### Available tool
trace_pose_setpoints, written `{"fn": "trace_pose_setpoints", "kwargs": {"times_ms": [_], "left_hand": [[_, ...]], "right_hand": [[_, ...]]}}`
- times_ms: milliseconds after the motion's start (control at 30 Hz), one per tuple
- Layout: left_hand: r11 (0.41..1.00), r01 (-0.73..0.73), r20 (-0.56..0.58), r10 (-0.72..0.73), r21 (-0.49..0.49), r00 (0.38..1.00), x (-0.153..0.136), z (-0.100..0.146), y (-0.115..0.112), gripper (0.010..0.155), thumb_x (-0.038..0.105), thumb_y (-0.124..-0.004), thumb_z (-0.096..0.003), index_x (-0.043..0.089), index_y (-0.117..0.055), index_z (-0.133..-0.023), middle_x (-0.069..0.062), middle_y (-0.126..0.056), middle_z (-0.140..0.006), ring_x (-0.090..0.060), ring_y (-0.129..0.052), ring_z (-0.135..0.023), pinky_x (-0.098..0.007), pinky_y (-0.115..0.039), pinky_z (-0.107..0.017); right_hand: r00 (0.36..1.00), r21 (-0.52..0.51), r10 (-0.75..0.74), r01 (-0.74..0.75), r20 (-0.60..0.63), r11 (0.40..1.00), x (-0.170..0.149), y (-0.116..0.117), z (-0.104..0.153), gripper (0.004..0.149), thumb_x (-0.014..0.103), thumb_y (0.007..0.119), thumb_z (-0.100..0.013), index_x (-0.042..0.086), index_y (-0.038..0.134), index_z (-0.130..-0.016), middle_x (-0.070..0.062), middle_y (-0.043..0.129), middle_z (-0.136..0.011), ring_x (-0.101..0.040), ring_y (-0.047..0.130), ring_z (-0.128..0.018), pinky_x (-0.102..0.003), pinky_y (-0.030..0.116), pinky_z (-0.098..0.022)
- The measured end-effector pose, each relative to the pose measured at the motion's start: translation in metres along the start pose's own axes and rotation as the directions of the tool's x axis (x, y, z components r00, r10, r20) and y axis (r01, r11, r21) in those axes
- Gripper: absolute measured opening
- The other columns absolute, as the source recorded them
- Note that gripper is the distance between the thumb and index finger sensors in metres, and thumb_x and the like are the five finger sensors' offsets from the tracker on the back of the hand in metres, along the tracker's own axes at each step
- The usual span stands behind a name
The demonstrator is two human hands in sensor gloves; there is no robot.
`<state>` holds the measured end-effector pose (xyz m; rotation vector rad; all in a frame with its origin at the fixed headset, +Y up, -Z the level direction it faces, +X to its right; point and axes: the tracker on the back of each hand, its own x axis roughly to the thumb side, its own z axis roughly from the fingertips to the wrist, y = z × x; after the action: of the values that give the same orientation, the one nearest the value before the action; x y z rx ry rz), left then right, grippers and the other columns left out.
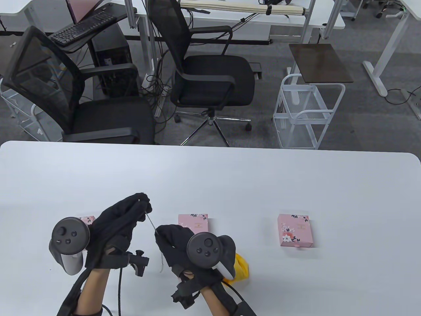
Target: Dust necklace
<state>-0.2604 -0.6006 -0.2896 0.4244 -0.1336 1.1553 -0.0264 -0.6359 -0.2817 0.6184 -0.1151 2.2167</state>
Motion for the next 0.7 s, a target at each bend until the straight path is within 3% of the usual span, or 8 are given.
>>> {"fn": "trace_pose_setpoints", "kwargs": {"times_ms": [200,333,433,600,700], "left_hand": [[0.999,0.038,0.065,-0.038,-0.008,0.997,0.007,0.001,0.001,0.037,0.047,-0.089,-0.0532,0.028,-0.095,-0.085,0.001,-0.109,-0.071,-0.015,-0.102,-0.055,-0.032,-0.089,-0.039],[0.997,0.036,0.125,-0.027,-0.069,0.992,0.014,0.002,-0.002,0.037,0.048,-0.088,-0.0546,0.029,-0.094,-0.085,0.001,-0.107,-0.075,-0.017,-0.101,-0.059,-0.034,-0.088,-0.042],[0.992,0.086,0.161,-0.071,-0.092,0.984,0.02,0.005,-0.008,0.037,0.048,-0.088,-0.0544,0.029,-0.094,-0.085,0.001,-0.107,-0.075,-0.017,-0.101,-0.061,-0.034,-0.088,-0.043],[0.983,0.145,0.184,-0.123,-0.11,0.975,0.024,0.006,-0.016,0.037,0.049,-0.091,-0.0517,0.031,-0.095,-0.084,0.002,-0.107,-0.076,-0.017,-0.1,-0.062,-0.035,-0.087,-0.044],[0.982,0.151,0.187,-0.128,-0.116,0.974,0.024,0.007,-0.019,0.037,0.049,-0.093,-0.0502,0.032,-0.095,-0.083,0.003,-0.107,-0.076,-0.016,-0.101,-0.061,-0.034,-0.087,-0.044]], "right_hand": [[1.0,0.018,-0.018,0.017,0.001,1.0,-0.001,0.001,-0.001,0.035,0.029,0.074,-0.066,0.012,0.076,-0.096,-0.022,0.083,-0.091,-0.042,0.087,-0.071,-0.053,0.075,-0.057],[1.0,0.037,-0.01,0.01,0.003,0.999,-0.002,0.001,-0.001,0.035,0.03,0.074,-0.067,0.012,0.075,-0.096,-0.021,0.083,-0.091,-0.043,0.087,-0.071,-0.054,0.074,-0.057],[1.0,0.116,0.013,-0.012,-0.012,0.993,-0.004,-0.002,-0.003,0.035,0.029,0.073,-0.067,0.012,0.074,-0.098,-0.022,0.081,-0.094,-0.045,0.085,-0.073,-0.056,0.072,-0.058],[0.986,0.13,0.131,-0.117,-0.101,0.985,-0.021,-0.023,0.0,0.046,0.032,0.075,-0.066,0.009,0.067,-0.105,-0.027,0.074,-0.101,-0.05,0.08,-0.079,-0.058,0.069,-0.061],[0.945,0.129,0.27,-0.25,-0.182,0.96,-0.045,-0.043,0.012,0.05,0.034,0.076,-0.066,0.008,0.065,-0.107,-0.028,0.072,-0.103,-0.051,0.079,-0.081,-0.059,0.068,-0.061]]}}
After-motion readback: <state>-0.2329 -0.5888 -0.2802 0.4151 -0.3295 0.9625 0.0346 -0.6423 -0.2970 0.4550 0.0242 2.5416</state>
